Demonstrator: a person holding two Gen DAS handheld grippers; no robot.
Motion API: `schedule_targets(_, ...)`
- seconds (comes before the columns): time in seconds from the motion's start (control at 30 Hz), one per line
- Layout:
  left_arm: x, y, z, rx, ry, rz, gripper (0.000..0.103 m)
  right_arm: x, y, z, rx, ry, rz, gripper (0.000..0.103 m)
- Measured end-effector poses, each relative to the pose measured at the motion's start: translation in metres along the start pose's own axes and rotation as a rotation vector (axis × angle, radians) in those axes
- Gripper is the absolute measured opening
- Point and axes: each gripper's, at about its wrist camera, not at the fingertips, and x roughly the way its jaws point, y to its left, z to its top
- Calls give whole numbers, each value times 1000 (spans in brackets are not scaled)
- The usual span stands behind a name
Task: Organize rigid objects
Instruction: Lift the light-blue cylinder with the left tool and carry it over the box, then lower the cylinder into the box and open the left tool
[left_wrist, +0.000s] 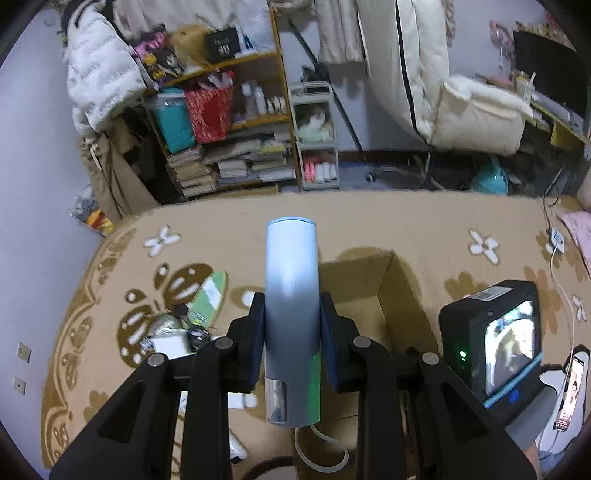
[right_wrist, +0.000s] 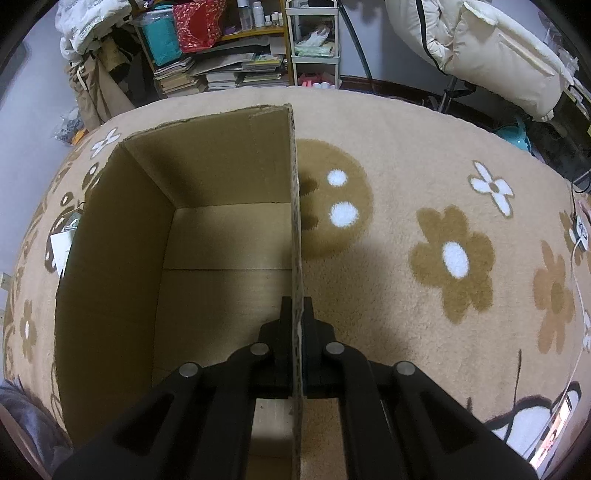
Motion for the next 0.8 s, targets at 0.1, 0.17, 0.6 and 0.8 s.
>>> schedule_targets(0.1,23,-8,-3,9,41,20,26,3,-4,0,2,3,16,5)
schedule_targets(0.17,41,-12,-6,11,72,36,26,5,-7,0,13,1,37,5)
schedule_targets(0.6,87,-24,-19,54,160,69,26,13,-18,-4,45,11,109,6)
schedule_targets(0.8,91,-28,-19,72,162,97,26,15,-19,-2,45,14,119,6)
